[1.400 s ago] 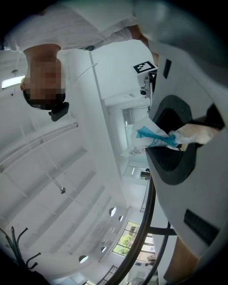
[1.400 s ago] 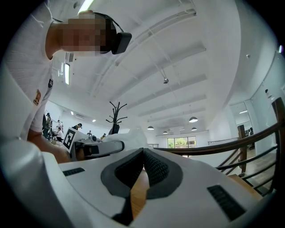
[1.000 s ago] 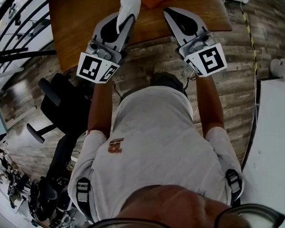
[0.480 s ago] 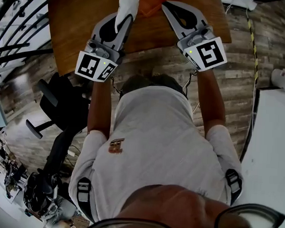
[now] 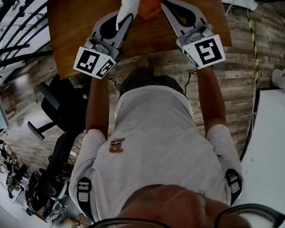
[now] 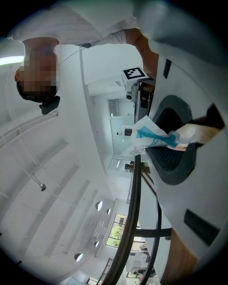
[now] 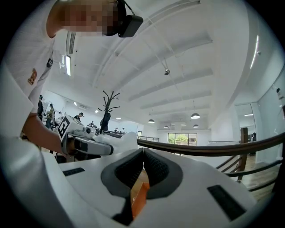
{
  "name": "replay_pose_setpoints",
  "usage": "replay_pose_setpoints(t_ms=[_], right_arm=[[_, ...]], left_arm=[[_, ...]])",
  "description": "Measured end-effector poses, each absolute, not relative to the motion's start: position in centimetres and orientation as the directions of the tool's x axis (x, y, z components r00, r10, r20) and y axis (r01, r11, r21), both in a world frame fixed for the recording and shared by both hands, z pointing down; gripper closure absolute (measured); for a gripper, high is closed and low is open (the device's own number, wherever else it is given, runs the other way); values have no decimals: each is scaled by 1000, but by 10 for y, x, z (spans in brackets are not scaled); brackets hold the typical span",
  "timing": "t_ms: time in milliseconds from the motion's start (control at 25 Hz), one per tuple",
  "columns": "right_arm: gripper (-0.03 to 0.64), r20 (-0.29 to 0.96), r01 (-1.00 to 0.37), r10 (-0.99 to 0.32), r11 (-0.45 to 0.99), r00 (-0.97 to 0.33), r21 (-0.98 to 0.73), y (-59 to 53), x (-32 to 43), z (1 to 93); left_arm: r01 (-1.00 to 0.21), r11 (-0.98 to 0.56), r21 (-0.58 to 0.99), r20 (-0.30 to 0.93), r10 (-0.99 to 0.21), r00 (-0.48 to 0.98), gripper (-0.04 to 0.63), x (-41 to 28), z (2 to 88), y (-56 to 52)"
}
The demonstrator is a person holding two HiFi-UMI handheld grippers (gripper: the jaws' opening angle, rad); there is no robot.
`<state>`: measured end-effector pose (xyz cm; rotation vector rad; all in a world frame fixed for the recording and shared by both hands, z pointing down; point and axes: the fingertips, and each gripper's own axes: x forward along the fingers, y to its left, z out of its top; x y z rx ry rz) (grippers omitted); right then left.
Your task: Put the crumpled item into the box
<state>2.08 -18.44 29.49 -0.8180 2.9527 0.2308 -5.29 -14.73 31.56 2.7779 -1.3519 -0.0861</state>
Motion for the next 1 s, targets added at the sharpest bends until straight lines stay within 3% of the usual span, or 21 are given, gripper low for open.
replay_pose_setpoints(t_ms=[280, 600, 1000], right_arm=[[584, -81, -539, -533, 830, -842, 144, -213, 0, 296], [584, 33, -574, -586, 803, -810, 157, -245, -29, 320], [584, 88, -621, -641, 763, -762, 179, -262, -51, 337]], left_arm=[[-753, -652, 91, 59, -751, 657, 515, -73, 336, -178], [-685, -718, 124, 186, -661, 727, 514, -101, 367, -212], [-536, -811, 233, 308, -461, 832, 514, -117, 400, -236]])
